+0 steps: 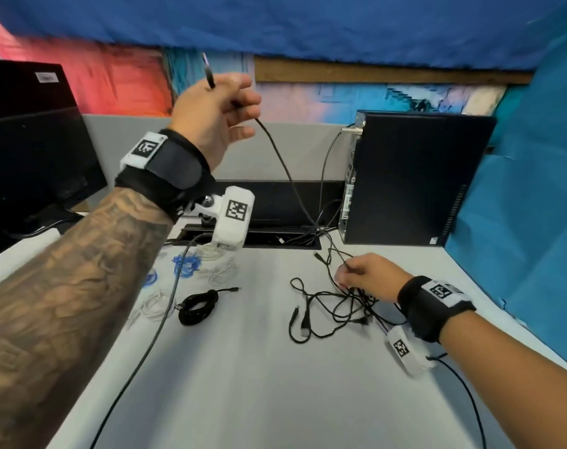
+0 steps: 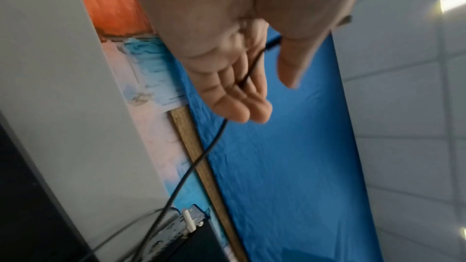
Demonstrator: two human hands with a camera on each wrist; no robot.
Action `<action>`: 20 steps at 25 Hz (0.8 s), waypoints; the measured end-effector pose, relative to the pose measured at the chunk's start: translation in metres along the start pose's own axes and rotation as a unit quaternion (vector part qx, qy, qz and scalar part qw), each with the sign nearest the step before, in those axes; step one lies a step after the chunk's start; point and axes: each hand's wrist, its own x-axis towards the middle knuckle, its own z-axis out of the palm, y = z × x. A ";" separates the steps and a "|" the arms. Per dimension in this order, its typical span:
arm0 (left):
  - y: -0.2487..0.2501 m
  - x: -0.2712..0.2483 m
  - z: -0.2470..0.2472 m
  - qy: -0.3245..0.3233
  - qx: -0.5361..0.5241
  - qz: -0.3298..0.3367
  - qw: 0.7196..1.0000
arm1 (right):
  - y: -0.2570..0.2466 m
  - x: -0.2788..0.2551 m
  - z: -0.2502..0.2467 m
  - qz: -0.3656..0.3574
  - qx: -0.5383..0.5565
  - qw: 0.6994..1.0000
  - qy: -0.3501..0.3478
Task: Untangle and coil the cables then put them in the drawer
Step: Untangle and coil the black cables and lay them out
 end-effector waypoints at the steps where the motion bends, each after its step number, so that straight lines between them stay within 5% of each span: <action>1: 0.003 -0.003 -0.004 -0.050 0.021 -0.025 0.998 | -0.003 0.000 -0.008 -0.005 0.041 0.998 0.040; 5: -0.020 -0.024 -0.003 -0.250 0.117 -0.157 0.948 | -0.031 0.005 -0.047 -0.025 0.316 0.936 0.151; 9: -0.072 -0.045 0.002 -0.096 0.113 -0.077 0.986 | -0.059 0.005 -0.080 -0.089 0.357 0.908 0.200; 12: -0.099 -0.059 -0.011 -0.022 0.073 -0.131 0.988 | -0.059 0.006 -0.096 -0.083 0.354 0.877 0.315; 16: -0.110 -0.083 -0.034 -0.129 0.235 -0.242 0.933 | -0.037 0.020 -0.100 -0.053 0.313 0.850 0.420; 20: -0.098 -0.101 -0.030 -0.229 0.204 -0.329 0.893 | -0.023 0.037 -0.081 -0.006 0.260 0.851 0.457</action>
